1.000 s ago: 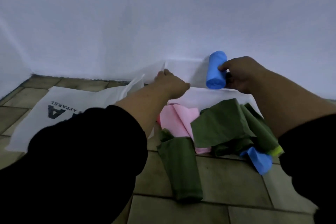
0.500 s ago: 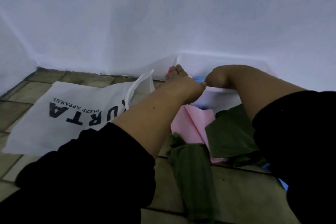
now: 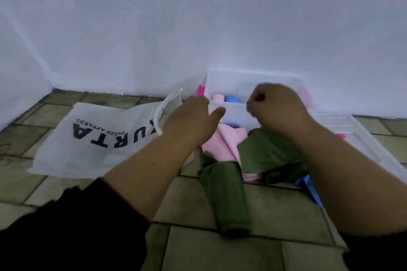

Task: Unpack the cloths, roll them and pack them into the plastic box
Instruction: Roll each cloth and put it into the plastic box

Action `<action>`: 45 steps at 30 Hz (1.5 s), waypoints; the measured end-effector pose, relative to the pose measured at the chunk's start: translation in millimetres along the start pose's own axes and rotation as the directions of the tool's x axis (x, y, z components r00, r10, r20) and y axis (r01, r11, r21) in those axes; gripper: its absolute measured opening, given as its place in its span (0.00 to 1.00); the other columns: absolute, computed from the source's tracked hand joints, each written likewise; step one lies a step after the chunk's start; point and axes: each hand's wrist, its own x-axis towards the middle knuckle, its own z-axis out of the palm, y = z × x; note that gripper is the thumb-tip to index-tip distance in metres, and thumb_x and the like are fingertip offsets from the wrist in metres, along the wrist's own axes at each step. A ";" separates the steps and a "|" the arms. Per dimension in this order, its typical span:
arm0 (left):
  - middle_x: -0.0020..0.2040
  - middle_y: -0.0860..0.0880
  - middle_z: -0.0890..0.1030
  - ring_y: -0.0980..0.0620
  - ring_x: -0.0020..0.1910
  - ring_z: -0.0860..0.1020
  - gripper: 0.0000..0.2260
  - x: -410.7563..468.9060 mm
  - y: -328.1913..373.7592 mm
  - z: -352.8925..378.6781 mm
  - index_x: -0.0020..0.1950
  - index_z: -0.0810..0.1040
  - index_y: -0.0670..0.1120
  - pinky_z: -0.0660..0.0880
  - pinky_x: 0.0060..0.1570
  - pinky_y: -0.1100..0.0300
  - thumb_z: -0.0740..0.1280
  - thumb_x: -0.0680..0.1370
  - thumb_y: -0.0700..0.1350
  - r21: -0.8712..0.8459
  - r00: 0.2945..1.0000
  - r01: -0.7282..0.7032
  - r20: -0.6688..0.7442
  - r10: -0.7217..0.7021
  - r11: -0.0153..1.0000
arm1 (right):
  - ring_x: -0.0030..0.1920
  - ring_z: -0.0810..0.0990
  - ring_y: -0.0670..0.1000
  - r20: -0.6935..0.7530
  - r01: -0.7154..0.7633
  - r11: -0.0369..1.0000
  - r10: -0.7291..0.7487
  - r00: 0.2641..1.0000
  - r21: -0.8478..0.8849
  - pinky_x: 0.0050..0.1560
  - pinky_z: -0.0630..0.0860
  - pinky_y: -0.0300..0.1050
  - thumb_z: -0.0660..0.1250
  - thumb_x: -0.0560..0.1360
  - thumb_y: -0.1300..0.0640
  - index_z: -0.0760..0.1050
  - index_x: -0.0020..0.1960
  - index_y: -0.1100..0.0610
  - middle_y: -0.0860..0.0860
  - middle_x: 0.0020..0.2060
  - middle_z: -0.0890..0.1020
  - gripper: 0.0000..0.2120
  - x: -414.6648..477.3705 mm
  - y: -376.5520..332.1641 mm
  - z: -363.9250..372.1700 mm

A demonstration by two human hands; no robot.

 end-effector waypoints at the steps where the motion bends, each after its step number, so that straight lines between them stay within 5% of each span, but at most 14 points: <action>1: 0.50 0.49 0.78 0.53 0.44 0.75 0.19 -22.4 -7.9 -1.3 0.57 0.75 0.52 0.71 0.39 0.58 0.57 0.76 0.63 0.046 0.999 -0.028 0.028 0.026 0.999 | 0.39 0.77 0.53 0.147 0.012 0.999 -0.005 0.989 -0.047 0.35 0.66 0.41 0.63 0.71 0.55 0.73 0.34 0.54 0.49 0.33 0.77 0.08 -27.0 0.8 -1.3; 4: 0.54 0.50 0.75 0.55 0.44 0.74 0.19 -94.1 -31.4 16.1 0.57 0.74 0.54 0.69 0.38 0.59 0.60 0.73 0.64 0.268 0.955 -0.036 0.294 -0.046 0.963 | 0.39 0.77 0.48 0.561 -0.077 0.989 0.137 0.817 -0.130 0.34 0.68 0.39 0.66 0.72 0.43 0.75 0.35 0.52 0.47 0.34 0.78 0.14 -97.8 6.0 13.6; 7: 0.75 0.46 0.58 0.45 0.67 0.66 0.30 -132.2 -48.8 43.9 0.69 0.63 0.53 0.70 0.58 0.48 0.61 0.72 0.65 0.387 0.894 -0.042 0.426 -0.138 0.921 | 0.53 0.78 0.52 0.613 -0.202 0.970 0.244 0.752 -0.138 0.51 0.74 0.44 0.63 0.72 0.37 0.76 0.60 0.52 0.52 0.54 0.80 0.25 -125.8 0.2 36.4; 10: 0.78 0.49 0.49 0.43 0.74 0.55 0.35 -140.4 -56.9 55.2 0.74 0.55 0.55 0.64 0.64 0.43 0.61 0.71 0.66 0.355 0.927 -0.012 0.354 -0.122 0.935 | 0.49 0.78 0.53 0.596 -0.284 0.948 0.313 0.740 -0.146 0.43 0.71 0.43 0.63 0.70 0.35 0.75 0.58 0.57 0.55 0.51 0.80 0.29 -130.5 -17.2 57.8; 15: 0.74 0.46 0.60 0.44 0.69 0.63 0.33 -138.1 -51.2 43.2 0.70 0.63 0.54 0.68 0.62 0.46 0.66 0.68 0.64 0.269 0.919 0.043 0.368 -0.144 0.962 | 0.42 0.76 0.54 0.566 -0.420 0.905 0.382 0.730 -0.069 0.41 0.73 0.43 0.67 0.68 0.39 0.74 0.55 0.60 0.55 0.43 0.76 0.26 -136.6 -35.5 64.6; 18: 0.55 0.48 0.78 0.53 0.48 0.76 0.15 -148.6 -45.2 28.4 0.54 0.74 0.51 0.73 0.42 0.59 0.66 0.73 0.58 -0.106 0.919 0.260 0.331 -0.213 0.960 | 0.45 0.77 0.53 0.517 -0.424 0.905 0.381 0.766 -0.038 0.44 0.76 0.44 0.70 0.66 0.42 0.74 0.56 0.59 0.54 0.46 0.77 0.26 -146.6 -32.7 56.1; 22: 0.51 0.46 0.82 0.47 0.47 0.80 0.20 -160.7 -18.4 21.9 0.58 0.78 0.47 0.75 0.49 0.54 0.62 0.76 0.61 -0.626 0.666 0.725 0.743 -0.062 0.287 | 0.47 0.77 0.52 0.337 -0.217 0.974 0.227 0.914 -0.067 0.42 0.75 0.46 0.69 0.63 0.42 0.70 0.55 0.51 0.51 0.48 0.77 0.24 -156.9 -36.2 45.7; 25: 0.52 0.42 0.83 0.42 0.53 0.79 0.23 -141.3 -7.5 7.8 0.57 0.80 0.45 0.72 0.59 0.47 0.59 0.77 0.61 -0.755 0.761 0.641 0.649 -0.016 -0.135 | 0.47 0.74 0.54 0.139 0.041 0.982 -0.014 0.990 -0.187 0.40 0.72 0.48 0.68 0.64 0.43 0.66 0.52 0.49 0.50 0.48 0.74 0.20 -159.7 -41.4 38.8; 27: 0.47 0.43 0.84 0.44 0.48 0.80 0.20 -124.6 -7.0 -10.4 0.55 0.78 0.45 0.74 0.50 0.50 0.60 0.77 0.59 -0.829 0.835 0.505 0.539 -0.106 -0.240 | 0.47 0.72 0.54 0.077 0.131 0.957 -0.115 0.990 -0.260 0.40 0.71 0.47 0.66 0.66 0.46 0.66 0.54 0.48 0.50 0.48 0.72 0.19 -163.6 -36.5 35.2; 29: 0.51 0.46 0.82 0.47 0.51 0.79 0.12 -111.7 -13.2 -28.1 0.53 0.75 0.47 0.73 0.50 0.51 0.63 0.77 0.55 -0.927 0.888 0.347 0.374 -0.269 -0.146 | 0.48 0.72 0.54 0.084 0.183 0.930 -0.164 0.983 -0.319 0.40 0.69 0.46 0.66 0.67 0.48 0.68 0.57 0.49 0.50 0.50 0.73 0.20 -173.6 -26.8 34.7; 32: 0.54 0.48 0.82 0.51 0.51 0.79 0.05 -107.3 -16.6 -38.8 0.51 0.78 0.51 0.73 0.49 0.54 0.66 0.76 0.47 -0.943 0.963 0.194 0.131 -0.234 0.270 | 0.52 0.74 0.57 0.152 0.255 0.906 -0.214 0.965 -0.338 0.43 0.72 0.49 0.67 0.67 0.48 0.70 0.58 0.50 0.53 0.53 0.75 0.21 -197.6 -18.3 44.1; 36: 0.56 0.47 0.81 0.50 0.52 0.78 0.10 -121.2 -1.4 -7.8 0.58 0.79 0.46 0.74 0.55 0.54 0.62 0.78 0.43 -0.408 0.903 0.025 0.401 0.155 0.913 | 0.54 0.72 0.55 0.246 0.256 0.929 -0.191 0.950 -0.268 0.47 0.72 0.49 0.63 0.70 0.45 0.67 0.59 0.47 0.51 0.54 0.72 0.18 -218.8 -16.4 54.5; 39: 0.62 0.45 0.77 0.47 0.58 0.74 0.14 -130.3 3.9 17.7 0.64 0.76 0.47 0.67 0.54 0.62 0.58 0.81 0.46 -0.052 0.816 -0.236 0.531 0.227 0.970 | 0.54 0.70 0.53 0.232 0.205 0.951 -0.151 0.961 -0.231 0.48 0.72 0.48 0.62 0.70 0.45 0.66 0.59 0.46 0.49 0.54 0.70 0.19 -226.1 -16.1 50.2; 45: 0.62 0.45 0.76 0.47 0.57 0.74 0.17 -140.1 1.5 27.2 0.66 0.74 0.49 0.70 0.57 0.54 0.56 0.81 0.52 0.147 0.777 -0.290 0.613 0.143 0.946 | 0.51 0.69 0.50 0.284 0.123 0.981 -0.077 0.956 -0.147 0.48 0.73 0.48 0.61 0.67 0.44 0.70 0.50 0.46 0.47 0.50 0.70 0.13 -236.8 -16.5 32.8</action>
